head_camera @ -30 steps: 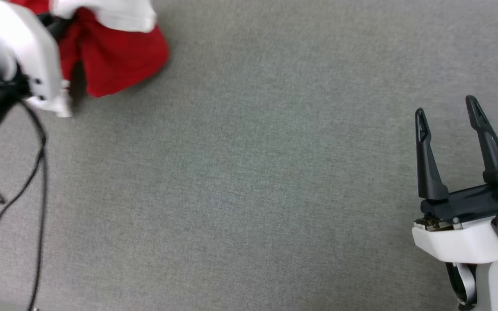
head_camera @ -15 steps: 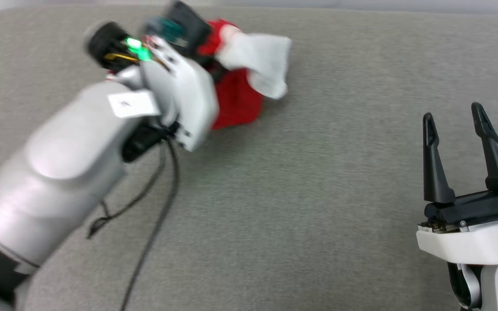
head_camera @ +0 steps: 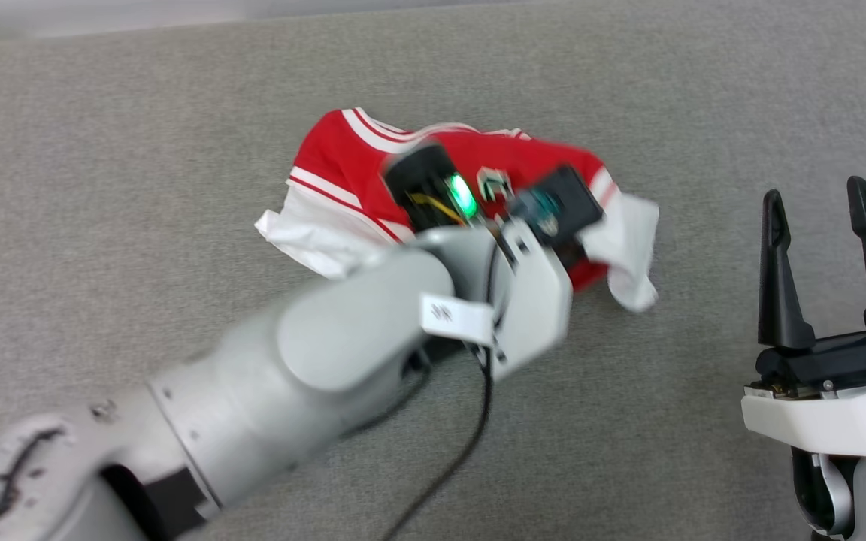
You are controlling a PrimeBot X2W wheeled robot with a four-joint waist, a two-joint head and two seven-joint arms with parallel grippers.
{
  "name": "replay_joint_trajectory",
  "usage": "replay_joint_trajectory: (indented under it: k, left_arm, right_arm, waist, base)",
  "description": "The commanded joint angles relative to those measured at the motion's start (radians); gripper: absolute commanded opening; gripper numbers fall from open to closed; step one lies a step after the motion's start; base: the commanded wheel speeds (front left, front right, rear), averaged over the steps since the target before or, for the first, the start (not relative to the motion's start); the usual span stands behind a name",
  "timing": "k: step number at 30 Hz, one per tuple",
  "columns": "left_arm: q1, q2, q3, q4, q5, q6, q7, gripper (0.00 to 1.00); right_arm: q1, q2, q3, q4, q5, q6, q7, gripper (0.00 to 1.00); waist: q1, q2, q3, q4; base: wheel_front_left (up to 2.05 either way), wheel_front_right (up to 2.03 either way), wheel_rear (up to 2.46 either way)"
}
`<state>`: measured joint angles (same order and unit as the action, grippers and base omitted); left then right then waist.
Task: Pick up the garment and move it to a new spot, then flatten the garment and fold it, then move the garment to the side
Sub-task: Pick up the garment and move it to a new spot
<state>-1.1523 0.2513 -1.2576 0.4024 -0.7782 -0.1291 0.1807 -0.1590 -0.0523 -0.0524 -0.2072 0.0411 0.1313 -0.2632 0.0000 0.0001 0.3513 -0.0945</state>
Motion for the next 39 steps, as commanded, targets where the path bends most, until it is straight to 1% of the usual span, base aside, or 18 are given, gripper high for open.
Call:
replay_joint_trajectory:
  k: [1,4,7,12,15,16,17,18,19,20,21,22,23,26,28,31,34,39]
  left_arm:
    - [0.035,-0.017,-0.012,0.002,0.006,0.0,-0.001,0.0]
    - [0.086,-0.05,-0.021,0.002,0.023,0.0,0.018,0.0]
    - [0.177,-0.076,-0.024,-0.021,0.066,0.0,0.084,0.0]
    - [0.308,-0.082,-0.023,-0.064,0.124,0.0,0.176,0.0]
    - [0.342,-0.085,-0.023,-0.073,0.129,0.0,0.187,0.0]
    - [0.346,-0.084,-0.023,-0.072,0.131,0.0,0.175,0.0]
    - [0.343,-0.085,-0.023,-0.064,0.127,0.0,0.154,0.17]
    - [0.333,-0.088,-0.023,-0.056,0.131,0.0,0.125,0.85]
    - [0.32,-0.091,-0.022,-0.044,0.137,0.0,0.087,1.0]
    - [0.312,-0.094,-0.022,-0.03,0.143,0.0,0.05,1.0]
    - [0.312,-0.094,-0.022,-0.03,0.143,0.0,0.05,1.0]
    - [0.305,-0.097,-0.022,-0.015,0.149,0.0,0.009,1.0]
    - [0.313,-0.115,-0.001,0.015,0.159,0.008,-0.096,1.0]
    - [0.333,-0.119,0.016,0.009,0.167,0.035,-0.161,1.0]
    - [0.345,-0.105,0.033,-0.009,0.161,0.059,-0.19,1.0]
    - [0.359,-0.07,0.05,-0.041,0.184,0.109,-0.219,1.0]
    - [0.39,-0.034,0.09,-0.087,0.167,0.162,-0.25,1.0]
    - [0.449,0.054,0.187,-0.147,0.159,0.283,-0.345,1.0]
  right_arm:
    - [0.002,0.004,-0.002,-0.001,0.008,-0.001,-0.002,1.0]
    - [0.005,0.003,-0.007,0.001,0.011,-0.001,-0.002,1.0]
    - [0.007,0.003,-0.009,0.003,0.014,-0.001,-0.002,1.0]
    - [0.004,0.004,-0.006,0.006,0.015,-0.001,-0.002,1.0]
    - [0.008,0.004,-0.005,0.012,0.012,-0.001,-0.002,1.0]
    - [0.01,0.003,-0.006,0.014,0.01,-0.001,-0.002,1.0]
    - [0.014,0.003,-0.007,0.017,0.008,-0.001,-0.002,1.0]
    - [0.018,0.003,-0.008,0.019,0.007,-0.001,-0.002,1.0]
    - [0.023,0.003,-0.01,0.022,0.006,-0.001,-0.002,1.0]
    - [0.026,0.004,-0.011,0.026,0.004,-0.001,-0.002,1.0]
    - [0.026,0.004,-0.011,0.026,0.004,-0.001,-0.002,1.0]
    - [0.03,0.003,-0.014,0.03,0.003,-0.001,-0.002,1.0]
    - [0.052,0.003,-0.018,0.041,0.002,-0.001,-0.002,1.0]
    - [0.077,0.003,-0.027,0.048,-0.001,-0.001,-0.002,1.0]
    - [0.091,0.003,-0.03,0.053,-0.005,-0.001,-0.002,1.0]
    - [0.111,0.004,-0.035,0.06,-0.006,-0.001,-0.002,1.0]
    - [0.124,0.003,-0.035,0.062,-0.007,-0.001,-0.002,1.0]
    - [0.148,0.003,-0.036,0.068,-0.008,-0.001,-0.002,1.0]
  waist:
    - [0.0,-0.0001,0.004,-0.013]
    - [0.0,-0.0001,0.004,-0.021]
    - [0.0,-0.0001,0.005,-0.024]
    - [0.0,-0.0001,0.006,-0.018]
    - [0.0,-0.0001,0.0,-0.007]
    - [0.0,-0.0001,-0.004,-0.002]
    - [0.0,-0.0001,-0.01,0.003]
    - [0.0,-0.0001,-0.017,0.008]
    - [0.0,-0.0001,-0.026,0.013]
    - [0.0,-0.0001,-0.035,0.017]
    - [0.0,-0.0001,-0.035,0.017]
    - [0.0,-0.0001,-0.049,0.023]
    - [0.0,-0.0001,-0.085,0.037]
    - [0.0,-0.0001,-0.128,0.057]
    - [0.0,-0.0001,-0.151,0.07]
    - [0.0,-0.0001,-0.18,0.09]
    - [0.0,-0.0001,-0.204,0.107]
    - [0.0,-0.0001,-0.235,0.13]
  base:
    - [0.0,0.0,0.0]
    - [0.0,0.0,0.0]
    - [0.0,0.0,0.0]
    - [0.0,0.0,0.0]
    - [0.0,0.0,0.0]
    - [0.0,0.0,0.0]
    - [0.0,0.0,0.0]
    - [0.0,0.0,0.0]
    - [0.0,0.0,0.0]
    - [0.0,0.0,0.0]
    - [0.0,0.0,0.0]
    - [0.0,0.0,0.0]
    - [0.0,0.0,0.0]
    - [0.0,0.0,0.0]
    - [0.0,0.0,0.0]
    - [0.0,0.0,0.0]
    - [0.0,0.0,0.0]
    - [0.0,0.0,0.0]
